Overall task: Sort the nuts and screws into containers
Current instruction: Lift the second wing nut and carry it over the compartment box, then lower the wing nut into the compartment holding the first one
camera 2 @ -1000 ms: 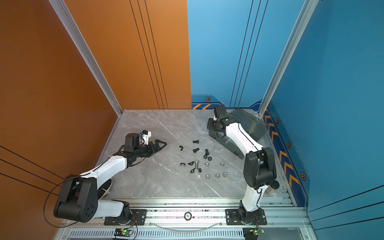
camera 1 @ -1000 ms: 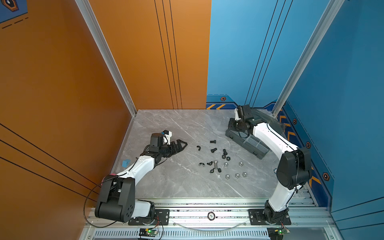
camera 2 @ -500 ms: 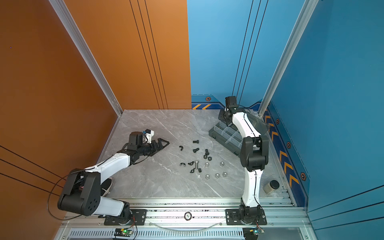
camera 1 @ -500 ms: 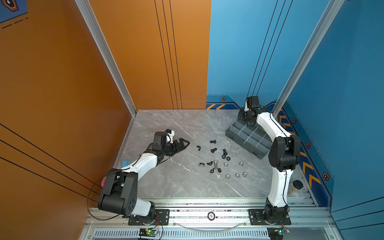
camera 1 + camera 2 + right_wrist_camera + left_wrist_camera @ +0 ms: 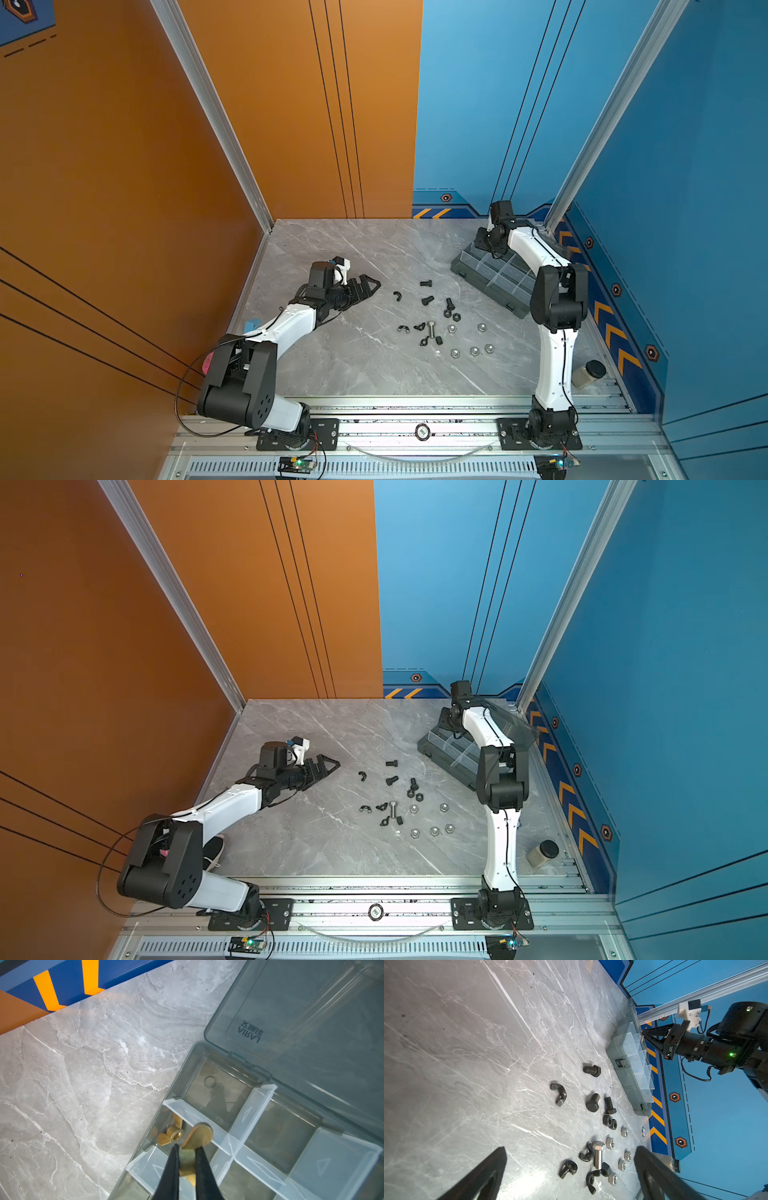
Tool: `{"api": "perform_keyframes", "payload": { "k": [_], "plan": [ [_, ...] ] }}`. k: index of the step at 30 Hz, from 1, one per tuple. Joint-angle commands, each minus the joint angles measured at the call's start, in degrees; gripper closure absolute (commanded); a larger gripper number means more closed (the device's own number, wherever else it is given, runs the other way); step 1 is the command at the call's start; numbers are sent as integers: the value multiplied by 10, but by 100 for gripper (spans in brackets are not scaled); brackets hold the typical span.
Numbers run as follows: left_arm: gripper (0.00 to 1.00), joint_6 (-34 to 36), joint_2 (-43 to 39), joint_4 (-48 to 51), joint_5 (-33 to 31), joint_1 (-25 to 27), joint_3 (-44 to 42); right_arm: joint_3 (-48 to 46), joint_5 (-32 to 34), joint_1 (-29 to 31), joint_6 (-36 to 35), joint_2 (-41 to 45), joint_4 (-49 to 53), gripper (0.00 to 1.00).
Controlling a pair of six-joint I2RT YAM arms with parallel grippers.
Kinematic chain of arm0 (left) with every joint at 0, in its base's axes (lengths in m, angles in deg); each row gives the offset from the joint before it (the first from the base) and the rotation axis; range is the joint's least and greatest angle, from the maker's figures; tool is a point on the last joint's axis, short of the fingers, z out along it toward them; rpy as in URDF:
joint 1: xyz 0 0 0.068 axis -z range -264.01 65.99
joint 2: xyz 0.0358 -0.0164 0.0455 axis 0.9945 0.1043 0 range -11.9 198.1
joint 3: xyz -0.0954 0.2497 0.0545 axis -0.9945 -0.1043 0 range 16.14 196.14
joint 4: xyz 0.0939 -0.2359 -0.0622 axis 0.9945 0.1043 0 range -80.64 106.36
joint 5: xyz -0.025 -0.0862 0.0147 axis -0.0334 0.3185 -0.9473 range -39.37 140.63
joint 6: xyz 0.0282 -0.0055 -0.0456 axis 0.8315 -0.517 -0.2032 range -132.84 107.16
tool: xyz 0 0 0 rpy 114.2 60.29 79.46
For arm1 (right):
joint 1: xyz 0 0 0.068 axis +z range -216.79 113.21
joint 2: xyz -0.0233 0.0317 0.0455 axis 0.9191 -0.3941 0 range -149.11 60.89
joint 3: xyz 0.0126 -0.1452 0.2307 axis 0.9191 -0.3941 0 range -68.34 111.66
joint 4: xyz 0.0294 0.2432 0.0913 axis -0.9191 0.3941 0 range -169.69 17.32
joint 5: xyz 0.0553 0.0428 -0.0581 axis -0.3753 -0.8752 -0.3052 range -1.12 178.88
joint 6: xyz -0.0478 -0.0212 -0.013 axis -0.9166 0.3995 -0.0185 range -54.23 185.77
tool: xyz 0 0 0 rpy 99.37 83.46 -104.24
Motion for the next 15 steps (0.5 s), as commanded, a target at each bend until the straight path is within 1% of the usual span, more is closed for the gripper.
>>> {"api": "perform_keyframes", "payload": {
  "k": [1,15],
  "plan": [
    [2,-4,9,-2,-9,7,18,15,-2,-1,-12,-14,16,100],
    [2,-4,12,-2,-11,12,22,20,-8,2,-10,-27,17,99]
  ]
}}
